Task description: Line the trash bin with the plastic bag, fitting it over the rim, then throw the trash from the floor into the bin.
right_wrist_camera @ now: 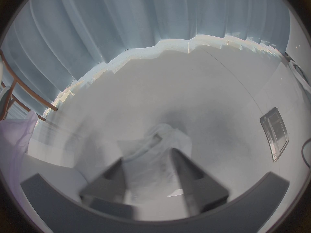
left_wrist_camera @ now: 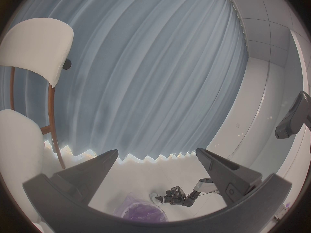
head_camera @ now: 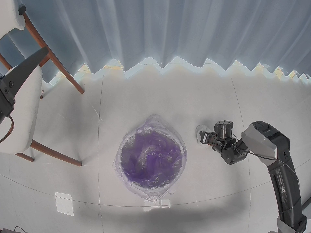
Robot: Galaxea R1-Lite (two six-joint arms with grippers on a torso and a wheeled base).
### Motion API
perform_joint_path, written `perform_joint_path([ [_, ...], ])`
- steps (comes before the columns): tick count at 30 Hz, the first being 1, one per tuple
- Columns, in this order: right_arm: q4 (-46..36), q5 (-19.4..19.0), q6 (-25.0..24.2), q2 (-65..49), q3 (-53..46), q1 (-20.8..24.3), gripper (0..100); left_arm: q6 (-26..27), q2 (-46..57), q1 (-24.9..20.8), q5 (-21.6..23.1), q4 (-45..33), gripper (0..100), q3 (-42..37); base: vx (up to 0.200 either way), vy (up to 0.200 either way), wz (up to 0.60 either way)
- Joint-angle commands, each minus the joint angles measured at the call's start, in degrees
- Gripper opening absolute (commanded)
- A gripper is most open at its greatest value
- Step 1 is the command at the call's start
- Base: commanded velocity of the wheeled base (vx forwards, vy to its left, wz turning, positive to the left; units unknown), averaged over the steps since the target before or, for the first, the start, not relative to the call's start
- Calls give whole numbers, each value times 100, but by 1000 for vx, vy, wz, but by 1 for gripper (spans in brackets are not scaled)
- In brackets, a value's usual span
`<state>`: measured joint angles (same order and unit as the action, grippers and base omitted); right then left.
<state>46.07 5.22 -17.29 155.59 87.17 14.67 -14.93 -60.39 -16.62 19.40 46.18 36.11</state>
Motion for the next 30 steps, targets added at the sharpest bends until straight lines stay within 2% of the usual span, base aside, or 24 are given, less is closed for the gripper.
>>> perform_joint_path([
  [1,16,14,-12,182,54,10,0,-1,-8,-8,3,5,100,-16,0,0,0],
  [5,201,23,-38,94,-113,1,0,-1,-8,-8,3,5,100,-7,0,0,0],
  [7,623,14,-38,-266,-658,1,0,8,10,-8,3,-4,100,-16,0,0,0],
  [10,728,6,-64,-600,-1106,-8,0,8,19,-17,3,-4,100,-16,0,0,0],
  [15,948,-12,-539,-2129,-2776,63,0,17,45,-17,12,-4,100,-16,0,0,0],
  [19,1159,-12,-653,-3289,-4042,195,0,17,45,-35,12,5,100,1,0,0,0],
  [26,1317,-12,-653,-5724,-6476,1047,0,26,54,-35,12,5,100,-16,0,0,0],
  [29,1308,-12,-653,-6453,-7030,1531,0,26,45,-35,12,5,100,-16,0,0,0],
  [30,1308,-12,-653,-6453,-7030,1531,0,26,45,-35,12,5,100,-16,0,0,0],
])
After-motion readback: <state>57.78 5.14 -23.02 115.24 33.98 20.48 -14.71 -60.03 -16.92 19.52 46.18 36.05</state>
